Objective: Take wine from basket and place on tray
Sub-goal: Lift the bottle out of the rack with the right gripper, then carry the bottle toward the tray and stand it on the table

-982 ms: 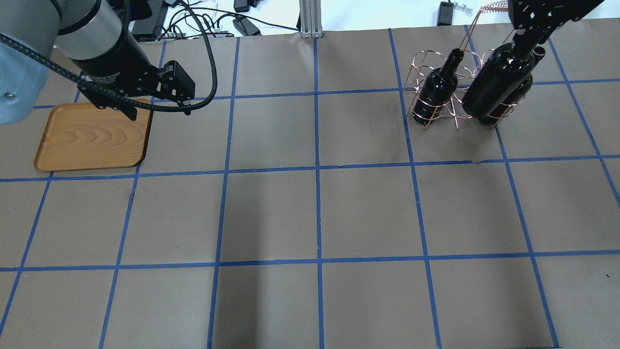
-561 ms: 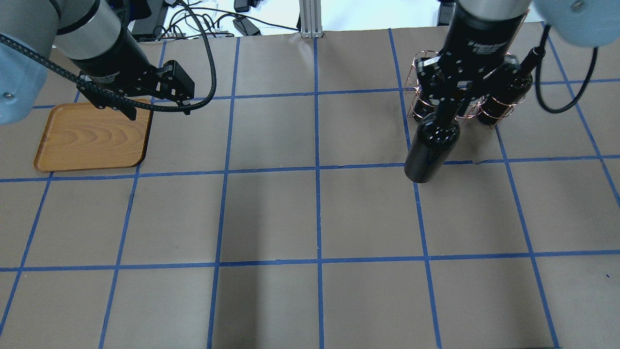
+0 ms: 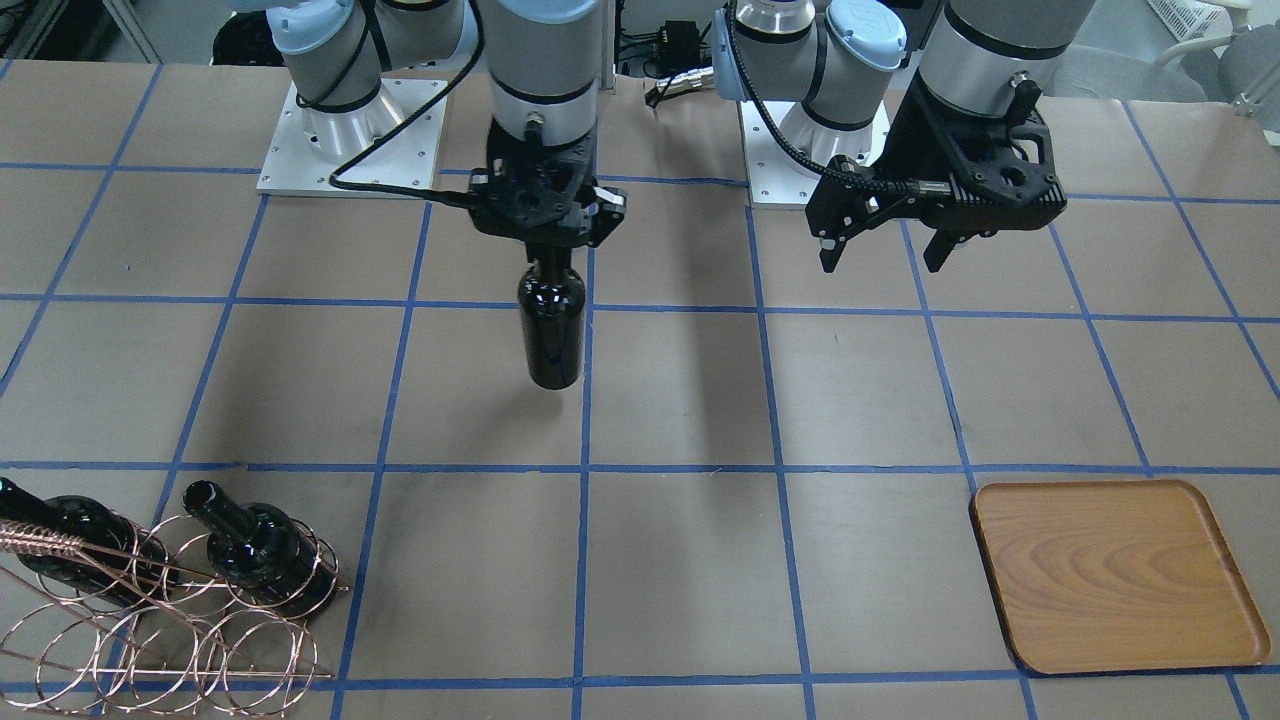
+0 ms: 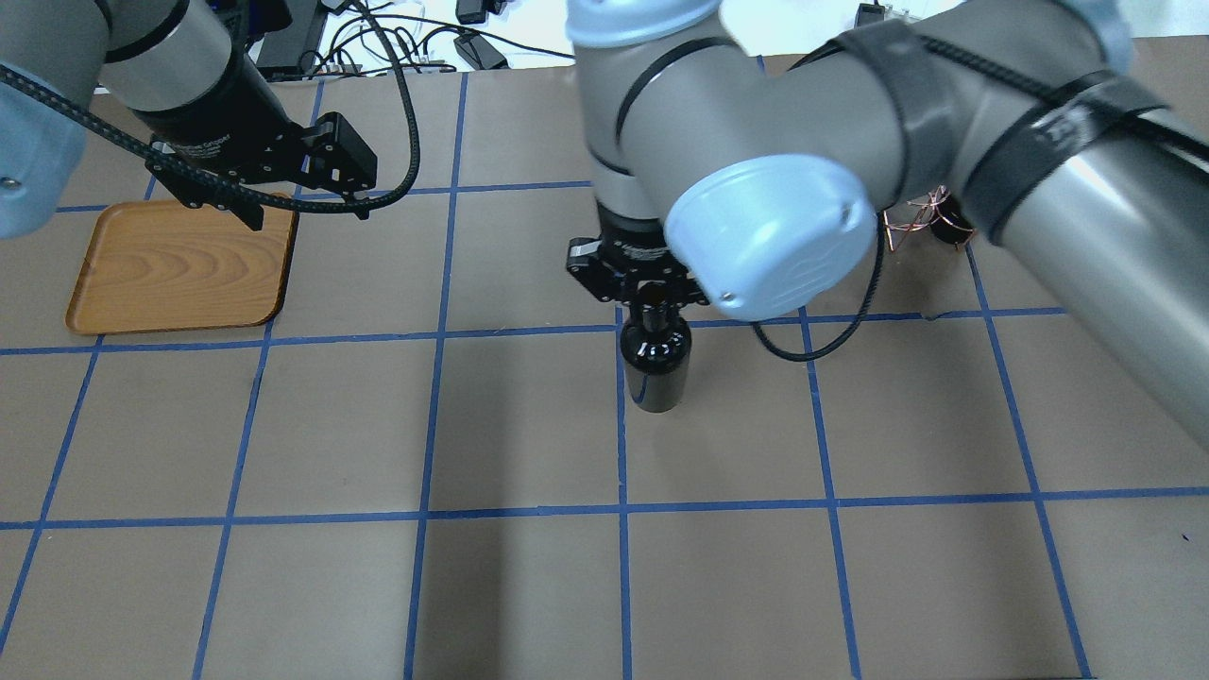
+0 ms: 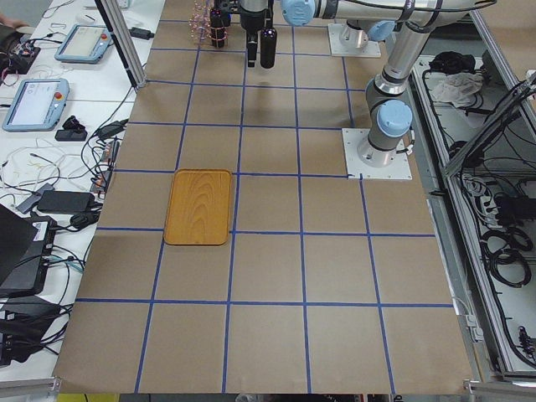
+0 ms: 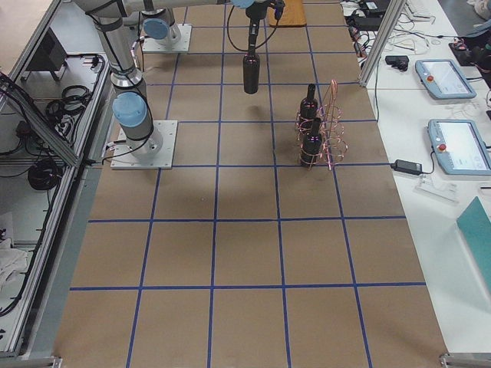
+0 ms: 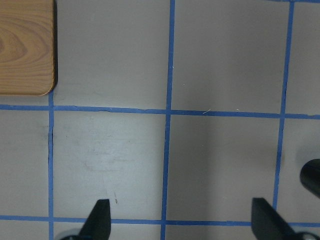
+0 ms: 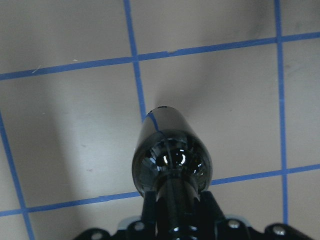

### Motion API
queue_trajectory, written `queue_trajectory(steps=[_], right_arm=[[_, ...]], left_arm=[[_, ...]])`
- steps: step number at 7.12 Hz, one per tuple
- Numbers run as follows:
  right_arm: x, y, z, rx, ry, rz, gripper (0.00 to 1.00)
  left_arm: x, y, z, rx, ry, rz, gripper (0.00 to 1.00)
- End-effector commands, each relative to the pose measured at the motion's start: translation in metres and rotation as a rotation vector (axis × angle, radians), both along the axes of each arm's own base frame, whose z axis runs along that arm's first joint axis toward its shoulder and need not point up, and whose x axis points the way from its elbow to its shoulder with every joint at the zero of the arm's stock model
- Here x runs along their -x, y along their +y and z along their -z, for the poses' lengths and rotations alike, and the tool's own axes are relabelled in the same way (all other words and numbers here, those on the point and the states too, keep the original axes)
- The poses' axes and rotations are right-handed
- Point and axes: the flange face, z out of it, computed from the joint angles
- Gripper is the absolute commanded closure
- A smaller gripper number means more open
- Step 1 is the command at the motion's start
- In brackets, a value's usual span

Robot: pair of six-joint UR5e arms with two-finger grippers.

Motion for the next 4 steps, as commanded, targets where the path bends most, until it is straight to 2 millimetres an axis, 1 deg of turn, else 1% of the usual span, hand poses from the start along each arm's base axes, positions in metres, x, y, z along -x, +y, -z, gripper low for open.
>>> queue_trajectory(steps=[1, 2, 3, 4], right_arm=[[-0.081, 0.019, 0.01, 0.026, -0.006, 0.018, 1.0], [-0.109, 0.021, 0.017, 0.029, -0.004, 0.014, 1.0], [-0.117, 0.02, 0.017, 0.032, -0.008, 0.021, 1.0], [-0.12, 0.022, 0.016, 0.019, -0.028, 0.039, 1.0]], left_arm=[[-0.053, -0.012, 0.001, -0.001, 0.013, -0.059, 0.0], [-0.082, -0.015, 0.0, 0.005, 0.008, -0.011, 0.0], [-0.094, -0.016, -0.001, 0.009, -0.002, 0.042, 0.0], [-0.104, -0.016, -0.001, 0.009, -0.002, 0.038, 0.0]])
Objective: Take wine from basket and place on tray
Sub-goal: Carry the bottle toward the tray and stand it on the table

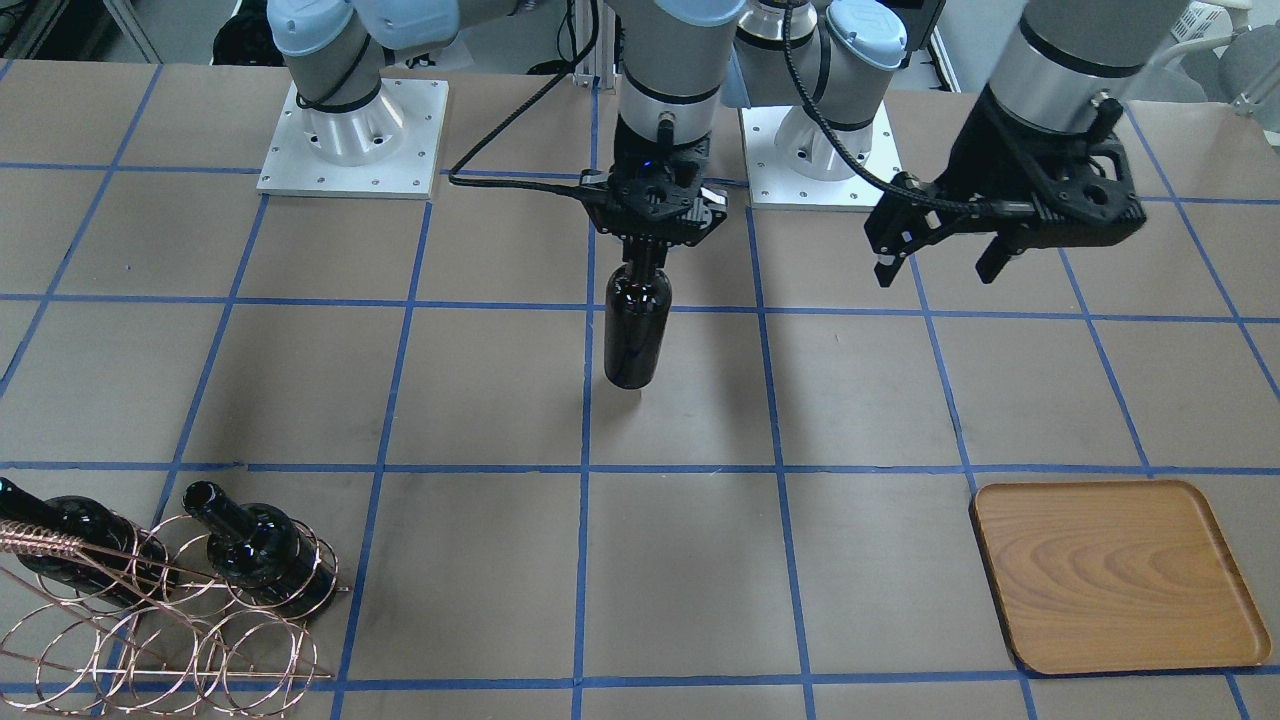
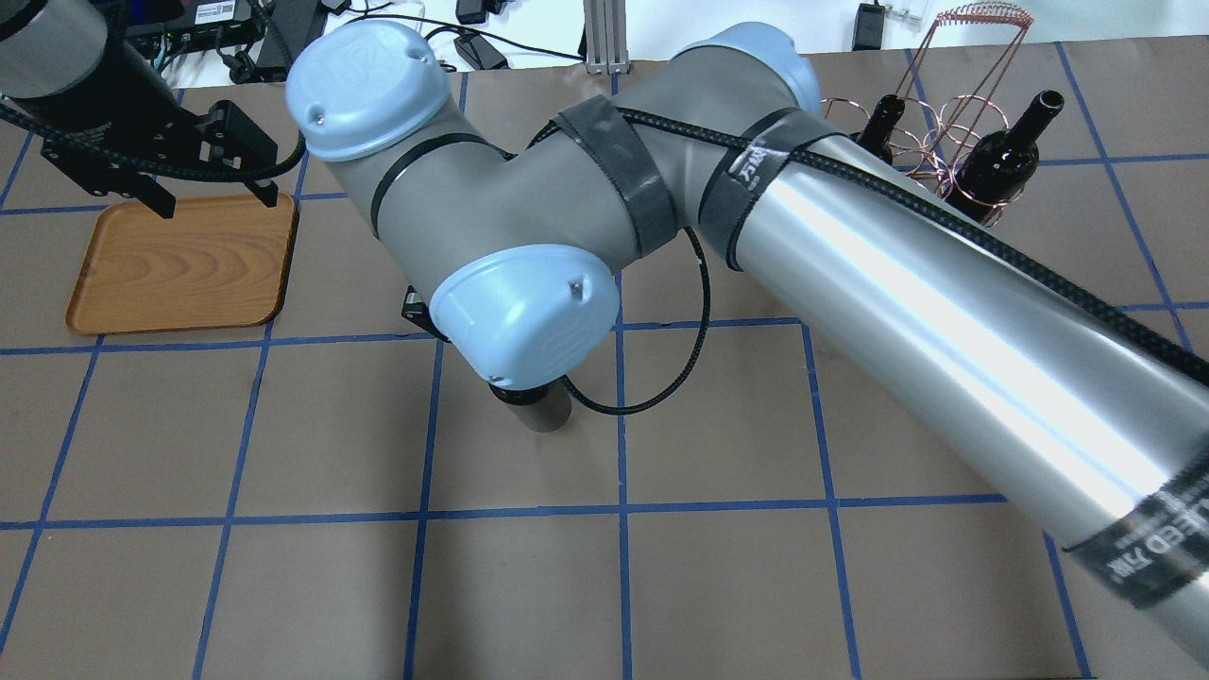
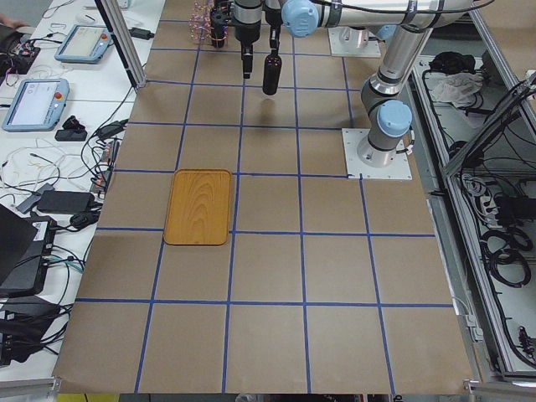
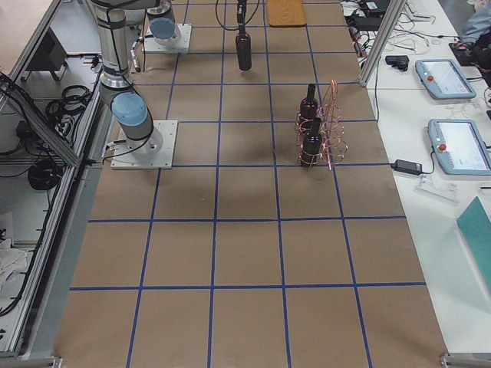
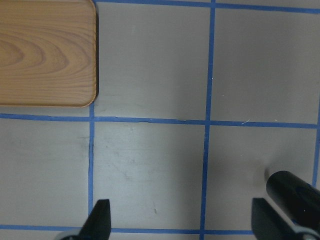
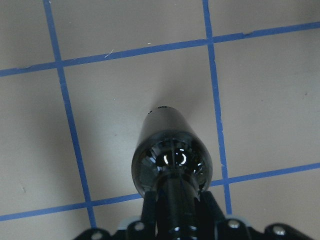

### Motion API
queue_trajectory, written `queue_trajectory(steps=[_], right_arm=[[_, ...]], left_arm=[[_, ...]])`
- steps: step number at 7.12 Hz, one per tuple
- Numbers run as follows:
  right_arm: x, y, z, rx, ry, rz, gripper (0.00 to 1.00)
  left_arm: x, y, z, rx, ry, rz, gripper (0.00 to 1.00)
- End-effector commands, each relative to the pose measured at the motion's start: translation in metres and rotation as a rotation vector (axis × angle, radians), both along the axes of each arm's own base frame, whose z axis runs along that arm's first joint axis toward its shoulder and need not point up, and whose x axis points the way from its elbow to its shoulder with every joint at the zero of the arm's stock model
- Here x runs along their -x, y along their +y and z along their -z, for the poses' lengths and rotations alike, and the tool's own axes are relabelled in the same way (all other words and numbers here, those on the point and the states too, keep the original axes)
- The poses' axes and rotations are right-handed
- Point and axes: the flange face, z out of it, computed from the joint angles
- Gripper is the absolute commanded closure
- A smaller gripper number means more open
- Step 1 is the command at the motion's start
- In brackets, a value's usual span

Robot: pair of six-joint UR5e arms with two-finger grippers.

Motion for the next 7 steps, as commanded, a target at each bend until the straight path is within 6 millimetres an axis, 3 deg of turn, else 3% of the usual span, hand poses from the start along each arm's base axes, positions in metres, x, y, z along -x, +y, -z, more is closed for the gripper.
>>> queue_trajectory(steps=[1, 5, 7], right_arm=[[-0.011, 0.001, 0.003, -0.011, -0.018, 0.016, 1.0], [-0.027, 0.007, 0.017, -0.014, -0.016, -0.006, 0.94], [-0.026, 0.006, 0.02, -0.005, -0.003, -0.009, 0.54]], left_arm=[[-0.029, -0.002, 0.0, 0.002, -0.005, 0.035, 0.0], [-0.033, -0.001, 0.004, -0.003, -0.001, 0.054, 0.0], [-0.033, -0.001, 0.004, -0.004, -0.002, 0.053, 0.0]])
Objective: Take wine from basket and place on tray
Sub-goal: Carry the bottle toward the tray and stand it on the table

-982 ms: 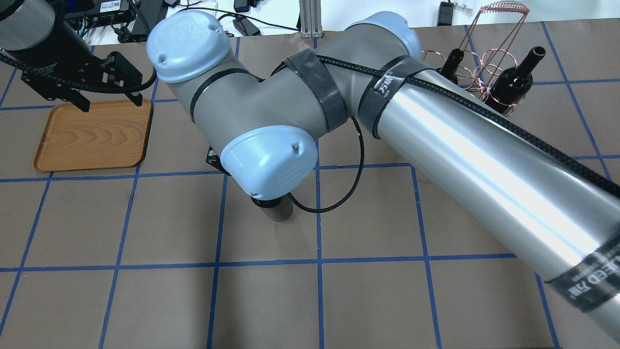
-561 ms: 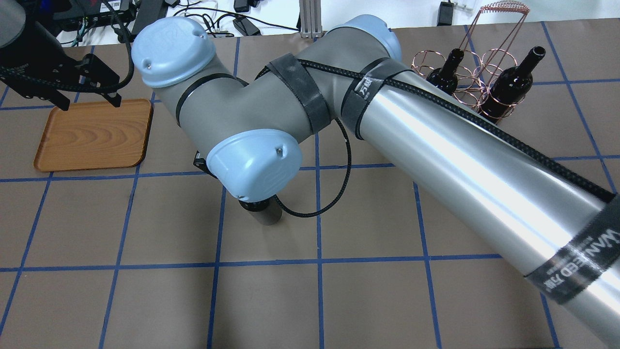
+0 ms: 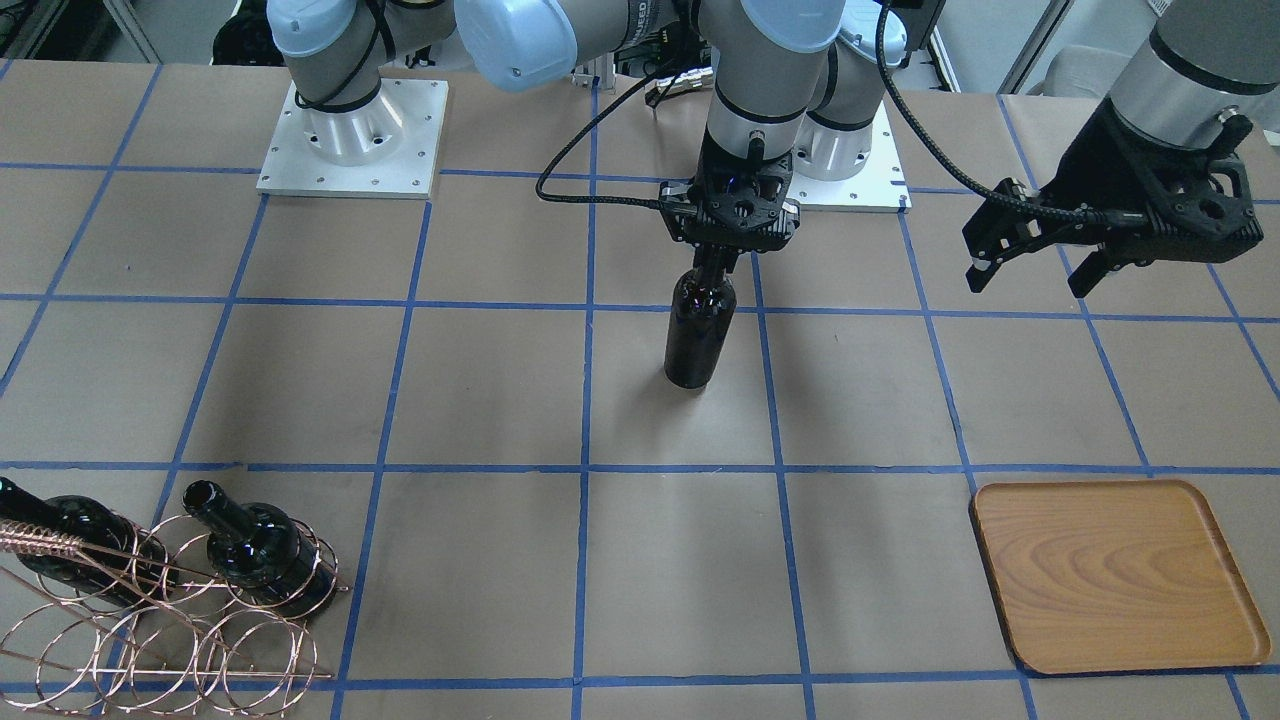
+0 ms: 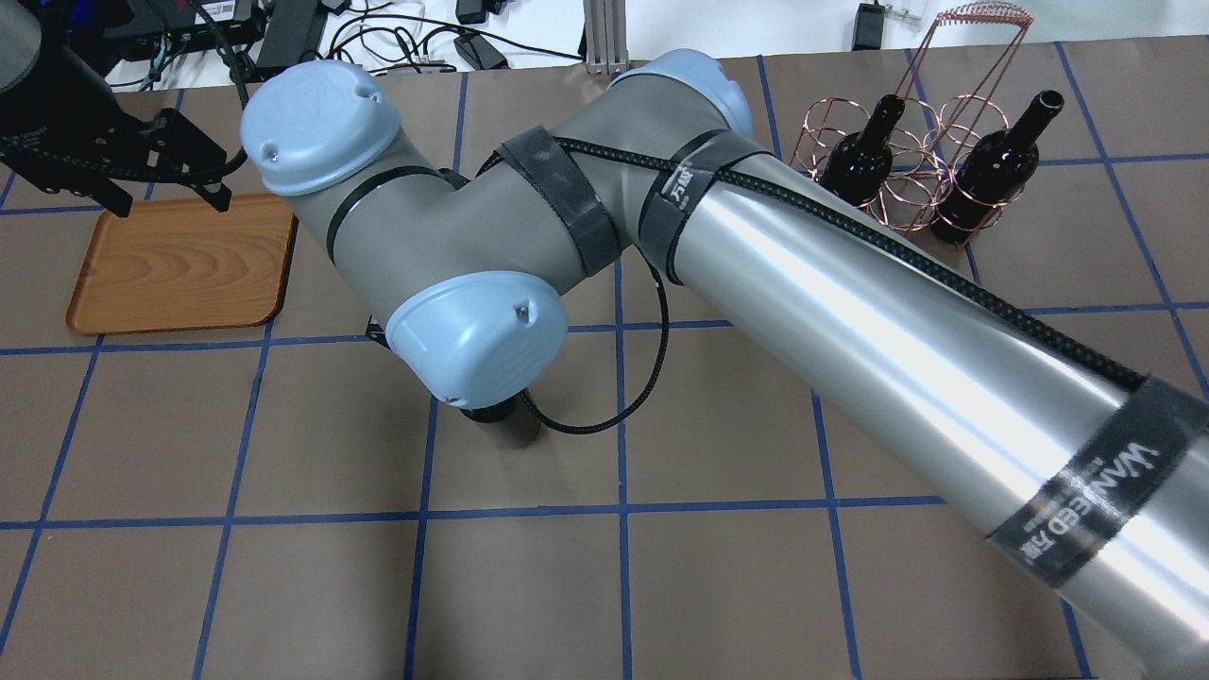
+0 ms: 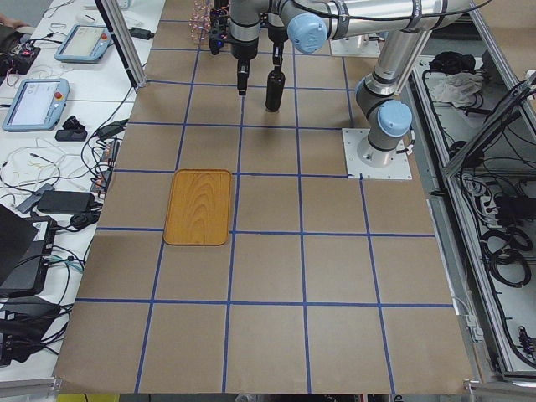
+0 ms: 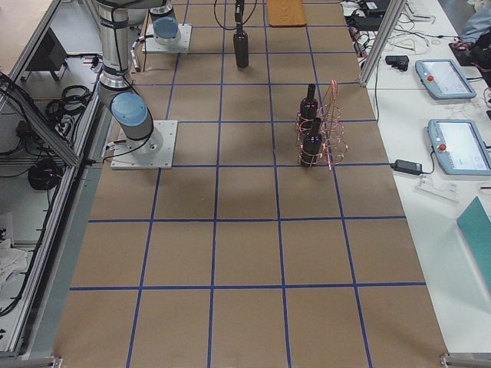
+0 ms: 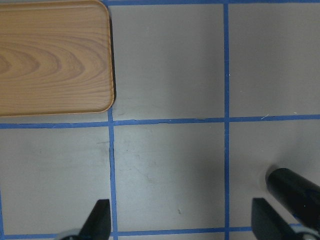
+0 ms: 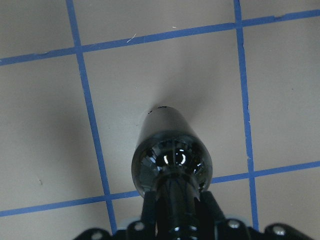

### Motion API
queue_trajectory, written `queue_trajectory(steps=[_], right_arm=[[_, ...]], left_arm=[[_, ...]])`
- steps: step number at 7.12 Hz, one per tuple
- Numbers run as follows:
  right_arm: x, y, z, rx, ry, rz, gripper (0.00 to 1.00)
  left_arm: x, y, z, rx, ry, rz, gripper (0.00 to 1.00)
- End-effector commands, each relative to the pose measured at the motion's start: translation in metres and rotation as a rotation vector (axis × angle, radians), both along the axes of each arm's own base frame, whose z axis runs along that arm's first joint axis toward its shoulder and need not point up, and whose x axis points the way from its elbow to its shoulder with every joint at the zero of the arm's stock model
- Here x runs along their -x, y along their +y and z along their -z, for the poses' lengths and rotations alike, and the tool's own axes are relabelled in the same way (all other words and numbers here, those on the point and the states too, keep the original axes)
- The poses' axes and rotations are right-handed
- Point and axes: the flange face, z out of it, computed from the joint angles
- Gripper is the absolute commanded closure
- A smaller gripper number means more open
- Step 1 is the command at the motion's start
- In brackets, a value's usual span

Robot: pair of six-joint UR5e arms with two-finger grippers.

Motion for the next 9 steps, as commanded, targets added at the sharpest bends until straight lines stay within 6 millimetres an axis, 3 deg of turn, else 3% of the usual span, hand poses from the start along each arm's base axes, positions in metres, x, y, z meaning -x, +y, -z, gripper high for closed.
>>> queue_trajectory(steps=[1, 2, 3, 5, 6, 7, 8, 9], right_arm=[[0.001, -0.001, 0.001, 0.011, 0.013, -0.007, 0.52], [0.001, 0.0, 0.001, 0.011, 0.013, -0.007, 0.49], [0.001, -0.001, 0.001, 0.011, 0.013, -0.005, 0.22], [0.007, 0.001, -0.018, 0.032, -0.008, -0.005, 0.16], [0.021, -0.002, -0.041, 0.062, -0.031, -0.017, 0.12], [0.049, -0.022, -0.055, 0.079, -0.035, -0.026, 0.08], [0.097, -0.051, -0.073, 0.091, -0.047, 0.009, 0.02], [0.15, -0.078, -0.079, 0.068, -0.028, -0.012, 0.01]], left_arm=[[0.002, 0.003, -0.001, -0.004, -0.002, 0.001, 0.0], [0.002, 0.004, -0.002, -0.004, -0.002, 0.001, 0.0], [0.002, 0.002, 0.001, -0.006, -0.002, 0.0, 0.0], [0.005, 0.001, 0.004, -0.008, 0.012, 0.002, 0.0], [0.006, -0.001, 0.007, -0.01, 0.015, 0.011, 0.0], [0.012, -0.001, 0.008, -0.011, 0.013, 0.028, 0.0], [0.013, -0.003, 0.009, -0.011, 0.015, 0.021, 0.0], [0.031, 0.002, 0.003, -0.001, 0.012, 0.038, 0.0]])
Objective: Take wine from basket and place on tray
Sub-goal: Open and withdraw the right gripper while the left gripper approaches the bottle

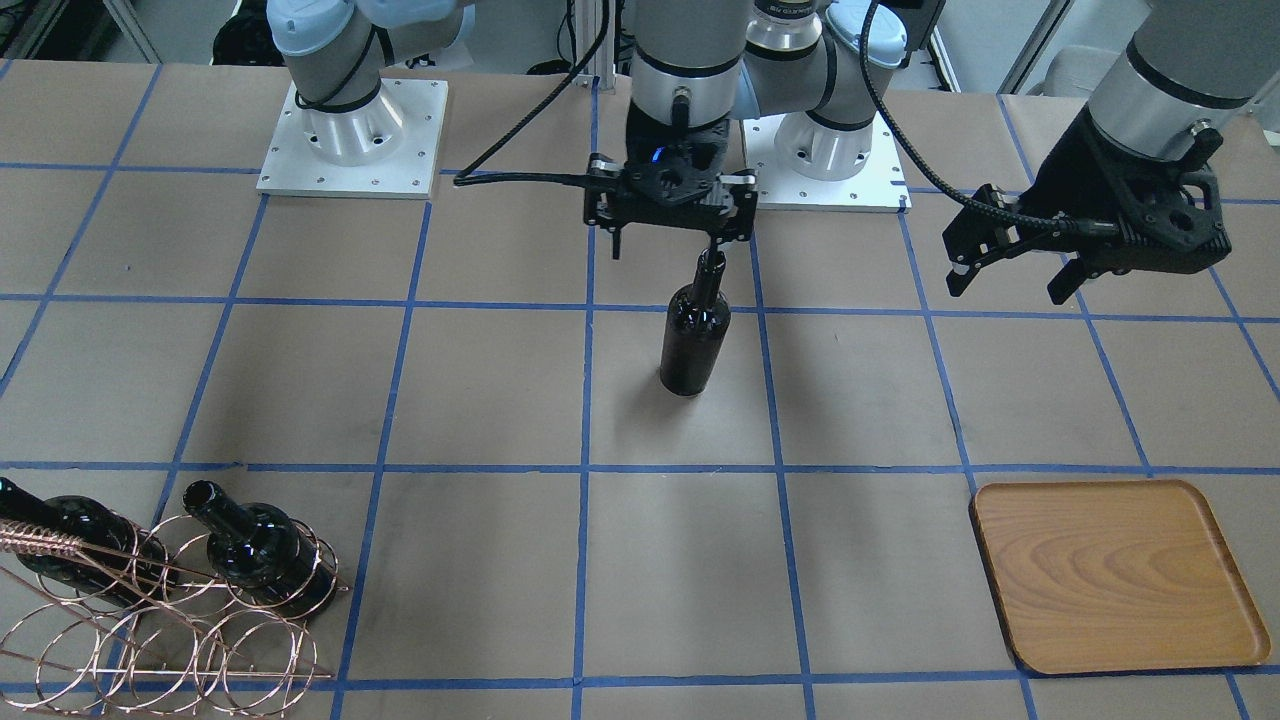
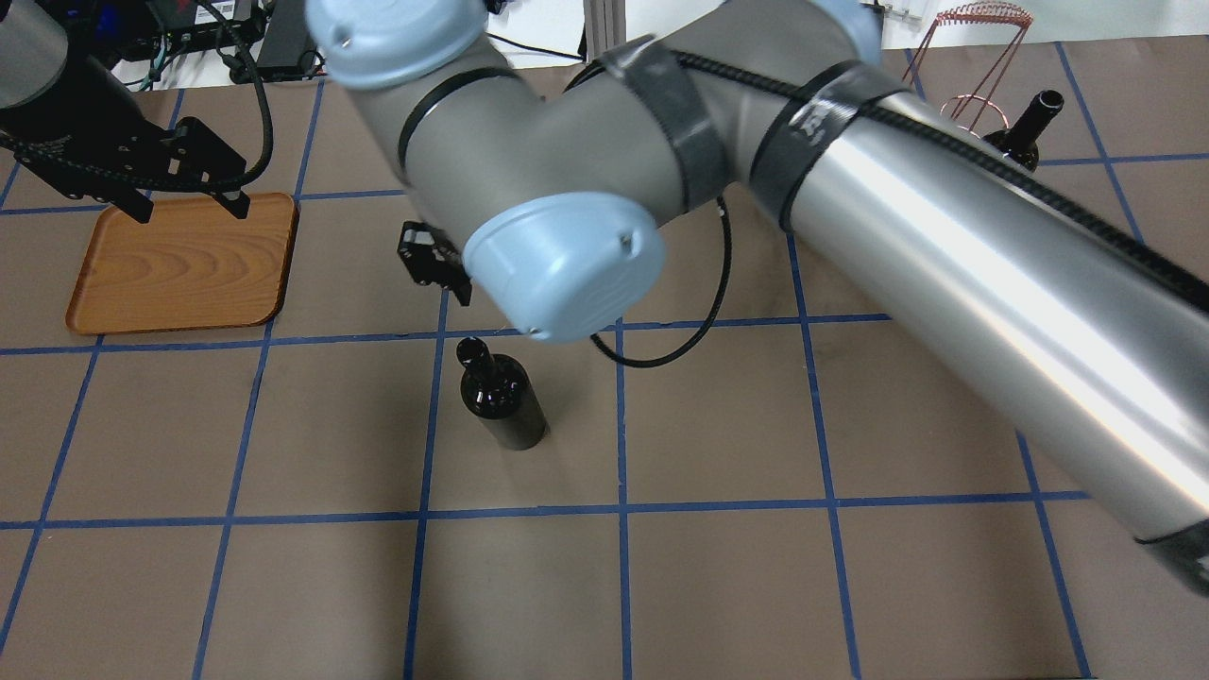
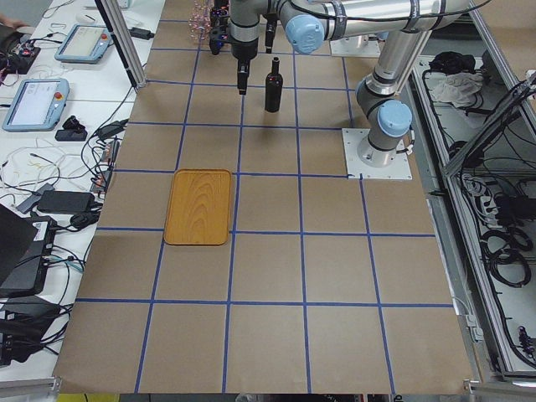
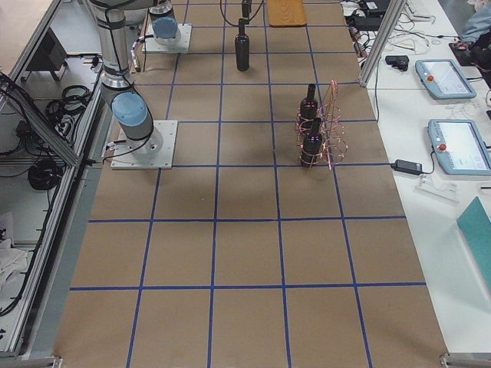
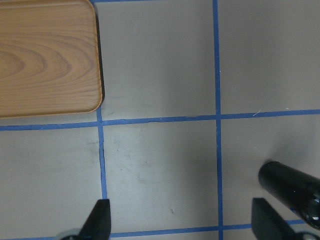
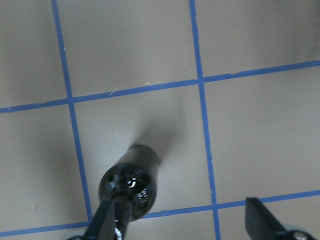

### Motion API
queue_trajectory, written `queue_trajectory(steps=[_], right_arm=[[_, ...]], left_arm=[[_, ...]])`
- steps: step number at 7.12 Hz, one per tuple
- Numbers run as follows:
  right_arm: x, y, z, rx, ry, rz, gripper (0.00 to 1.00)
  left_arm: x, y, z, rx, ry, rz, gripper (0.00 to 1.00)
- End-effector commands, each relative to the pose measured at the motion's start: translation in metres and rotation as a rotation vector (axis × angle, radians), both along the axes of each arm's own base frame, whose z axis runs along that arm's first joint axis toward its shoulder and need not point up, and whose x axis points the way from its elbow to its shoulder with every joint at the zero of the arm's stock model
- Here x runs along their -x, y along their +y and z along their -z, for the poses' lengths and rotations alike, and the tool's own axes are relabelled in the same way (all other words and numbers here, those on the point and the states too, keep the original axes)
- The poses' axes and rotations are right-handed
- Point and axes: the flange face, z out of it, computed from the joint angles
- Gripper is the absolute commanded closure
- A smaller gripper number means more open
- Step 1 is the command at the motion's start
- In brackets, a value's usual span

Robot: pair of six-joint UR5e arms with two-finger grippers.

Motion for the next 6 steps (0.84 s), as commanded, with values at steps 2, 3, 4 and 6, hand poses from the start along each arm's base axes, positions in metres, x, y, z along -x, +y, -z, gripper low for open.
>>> queue_trajectory(steps=[2, 3, 4, 6], right_arm=[[0.154, -0.065, -0.033, -0.018, 0.023, -0.05, 0.0], [0.195, -0.071, -0.047, -0.005, 0.022, -0.092, 0.0], [0.226, -0.074, -0.062, 0.02, 0.023, -0.118, 0.0], [0.227, -0.048, -0.083, 0.021, -0.027, -0.114, 0.0]], left_arm=[[0.092, 0.016, -0.007, 0.003, 0.012, -0.043, 0.0], [0.138, 0.028, -0.005, -0.003, 0.015, -0.041, 0.0], [0.178, 0.043, 0.002, -0.024, 0.019, -0.027, 0.0], [0.232, 0.067, 0.03, -0.064, 0.012, 0.017, 0.0]])
